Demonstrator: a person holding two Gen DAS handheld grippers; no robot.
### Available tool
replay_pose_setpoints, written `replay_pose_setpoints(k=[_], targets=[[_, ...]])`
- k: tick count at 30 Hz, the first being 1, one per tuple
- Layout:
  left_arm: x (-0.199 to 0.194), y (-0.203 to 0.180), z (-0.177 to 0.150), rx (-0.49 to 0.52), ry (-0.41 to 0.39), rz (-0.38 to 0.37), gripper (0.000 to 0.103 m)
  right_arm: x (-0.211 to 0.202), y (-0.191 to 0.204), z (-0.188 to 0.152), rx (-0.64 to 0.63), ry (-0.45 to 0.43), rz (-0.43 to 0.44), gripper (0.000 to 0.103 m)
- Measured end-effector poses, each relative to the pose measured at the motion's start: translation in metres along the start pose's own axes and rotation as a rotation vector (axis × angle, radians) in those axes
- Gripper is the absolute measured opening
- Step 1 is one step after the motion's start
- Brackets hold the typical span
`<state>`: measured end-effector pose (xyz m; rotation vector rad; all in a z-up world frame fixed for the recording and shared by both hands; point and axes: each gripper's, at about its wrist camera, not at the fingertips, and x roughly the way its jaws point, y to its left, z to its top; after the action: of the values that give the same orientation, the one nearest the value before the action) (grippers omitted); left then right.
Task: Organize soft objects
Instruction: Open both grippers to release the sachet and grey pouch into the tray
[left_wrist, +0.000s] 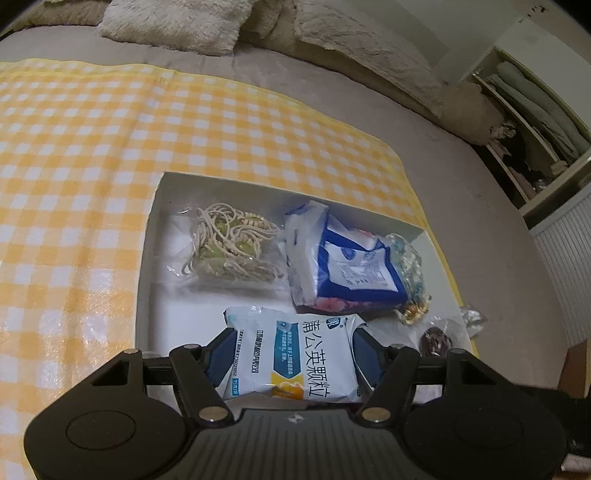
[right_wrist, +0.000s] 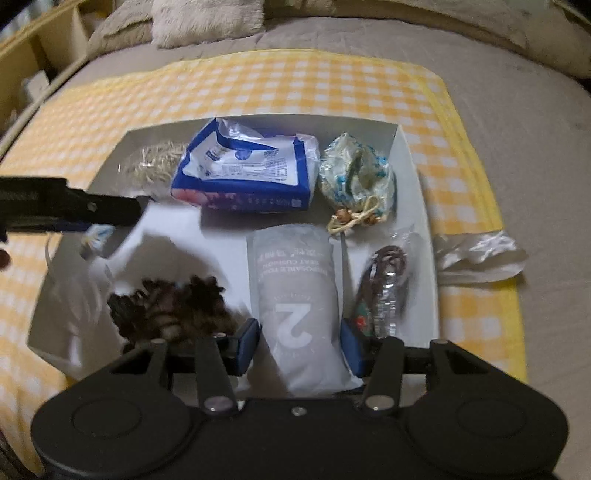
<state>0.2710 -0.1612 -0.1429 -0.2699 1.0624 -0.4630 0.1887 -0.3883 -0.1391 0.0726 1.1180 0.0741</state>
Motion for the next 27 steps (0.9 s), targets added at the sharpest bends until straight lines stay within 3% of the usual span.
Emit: replay_pose_setpoints(k=[5, 7, 9, 12, 27], targets=[[0.012, 0.003, 0.005, -0.002, -0.006, 0.042, 0.070, 0.005, 0.004, -0.001, 0.002, 0.021, 0.006, 0.056], [0.014, 0.003, 0.005, 0.002, -0.010, 0.066, 0.077, 0.004, 0.002, -0.002, 0.015, 0.024, 0.001, 0.067], [0.016, 0.003, 0.005, 0.006, -0.008, 0.088, 0.089, 0.001, -0.001, -0.003, 0.029, 0.021, 0.002, 0.072], [0.014, 0.003, 0.005, 0.021, -0.001, 0.090, 0.095, -0.003, -0.005, -0.002, 0.042, 0.011, 0.005, 0.074], [-0.033, -0.007, -0.006, 0.075, -0.053, 0.083, 0.102, -0.046, -0.007, -0.003, 0.106, -0.101, 0.037, 0.083]])
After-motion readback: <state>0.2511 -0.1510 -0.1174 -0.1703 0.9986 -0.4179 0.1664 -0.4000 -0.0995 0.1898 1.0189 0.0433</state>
